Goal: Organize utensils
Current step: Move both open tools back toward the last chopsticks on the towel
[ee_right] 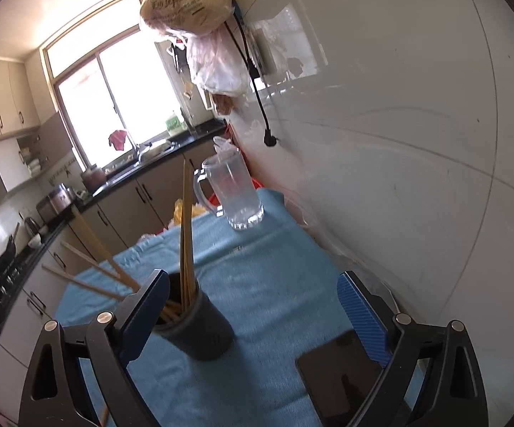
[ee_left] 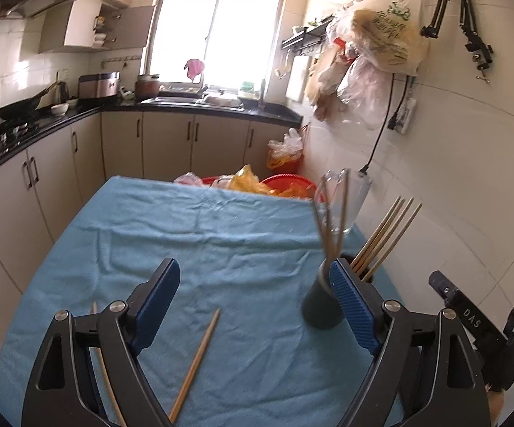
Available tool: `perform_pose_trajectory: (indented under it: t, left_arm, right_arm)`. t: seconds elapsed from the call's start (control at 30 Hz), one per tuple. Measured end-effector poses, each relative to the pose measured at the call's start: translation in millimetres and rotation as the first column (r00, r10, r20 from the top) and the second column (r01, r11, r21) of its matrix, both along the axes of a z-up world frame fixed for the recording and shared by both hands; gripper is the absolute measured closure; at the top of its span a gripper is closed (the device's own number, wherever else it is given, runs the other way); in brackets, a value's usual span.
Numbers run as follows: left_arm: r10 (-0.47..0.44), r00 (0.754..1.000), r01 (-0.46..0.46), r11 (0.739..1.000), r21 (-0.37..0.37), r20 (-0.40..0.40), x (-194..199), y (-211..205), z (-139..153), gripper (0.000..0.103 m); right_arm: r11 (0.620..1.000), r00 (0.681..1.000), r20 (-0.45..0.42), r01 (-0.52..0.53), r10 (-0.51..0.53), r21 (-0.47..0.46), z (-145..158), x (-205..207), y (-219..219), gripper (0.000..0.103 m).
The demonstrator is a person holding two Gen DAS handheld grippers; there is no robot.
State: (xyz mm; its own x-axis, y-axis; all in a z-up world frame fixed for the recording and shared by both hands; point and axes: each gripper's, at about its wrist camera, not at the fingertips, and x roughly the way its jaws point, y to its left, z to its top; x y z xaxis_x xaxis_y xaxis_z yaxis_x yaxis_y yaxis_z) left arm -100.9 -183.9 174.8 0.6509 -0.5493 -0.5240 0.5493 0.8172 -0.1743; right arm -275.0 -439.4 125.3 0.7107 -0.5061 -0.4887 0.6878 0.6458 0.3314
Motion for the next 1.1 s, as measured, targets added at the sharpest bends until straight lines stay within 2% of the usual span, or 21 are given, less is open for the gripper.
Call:
perform_pose_trajectory:
  t: [0.3,0.6,0.83,1.1]
  left_arm:
    - [0.083,0.994,-0.08,0.996,0.042,-0.066,7.2,50.9,-39.6,0.018]
    - [0.166,0.975,-0.157,0.985,0.072,-0.145,16.4,102.9,-80.4,0.018]
    - [0.21,0.955,-0.193,0.976,0.1,-0.207,23.6,126.2,-108.7,0.018]
    - [0.242,0.938,-0.221,0.969,0.111,-0.246,32.0,144.0,-124.4,0.018]
  right_arm:
    - [0.998,0.996,-0.071,-0.058,0.059,0.011,-25.1,3.8,37.9,0.005]
    - [0.987,0.973,-0.165,-0.161,0.162,0.02,-55.4,27.6,83.4,0.005]
    - [0.973,0.948,-0.223,-0.231,0.227,0.011,-71.4,46.5,110.9,0.005]
    - [0.963,0.926,-0.274,-0.271,0.262,0.004,-87.1,64.9,136.4,0.005]
